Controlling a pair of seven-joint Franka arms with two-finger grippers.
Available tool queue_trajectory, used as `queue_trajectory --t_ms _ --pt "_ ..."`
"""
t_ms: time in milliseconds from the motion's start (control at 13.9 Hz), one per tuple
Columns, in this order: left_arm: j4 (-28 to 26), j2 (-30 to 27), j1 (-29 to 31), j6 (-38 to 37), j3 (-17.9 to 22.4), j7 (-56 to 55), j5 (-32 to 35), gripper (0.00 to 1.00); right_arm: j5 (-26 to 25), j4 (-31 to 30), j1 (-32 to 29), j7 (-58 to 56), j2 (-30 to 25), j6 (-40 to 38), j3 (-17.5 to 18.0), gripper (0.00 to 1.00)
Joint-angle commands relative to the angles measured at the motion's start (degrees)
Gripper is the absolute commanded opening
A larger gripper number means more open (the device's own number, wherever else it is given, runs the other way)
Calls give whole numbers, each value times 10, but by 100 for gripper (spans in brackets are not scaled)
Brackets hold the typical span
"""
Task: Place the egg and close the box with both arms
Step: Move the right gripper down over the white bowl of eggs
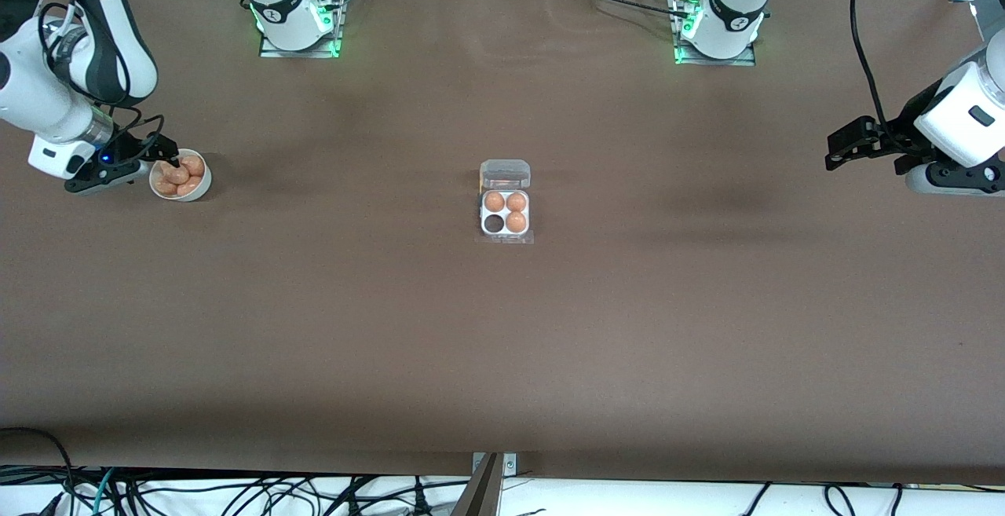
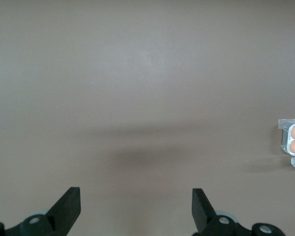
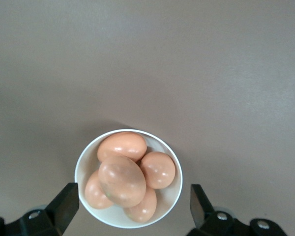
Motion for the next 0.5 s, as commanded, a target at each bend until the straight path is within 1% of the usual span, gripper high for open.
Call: queue_trajectory --t_ms 0,432 --pt "12 5 1 -10 -2 -3 -4 100 -3 -25 3 -29 -17 23 -7 100" --pt "13 5 5 -10 -2 -2 -2 100 -2 -25 3 -39 5 24 -6 100"
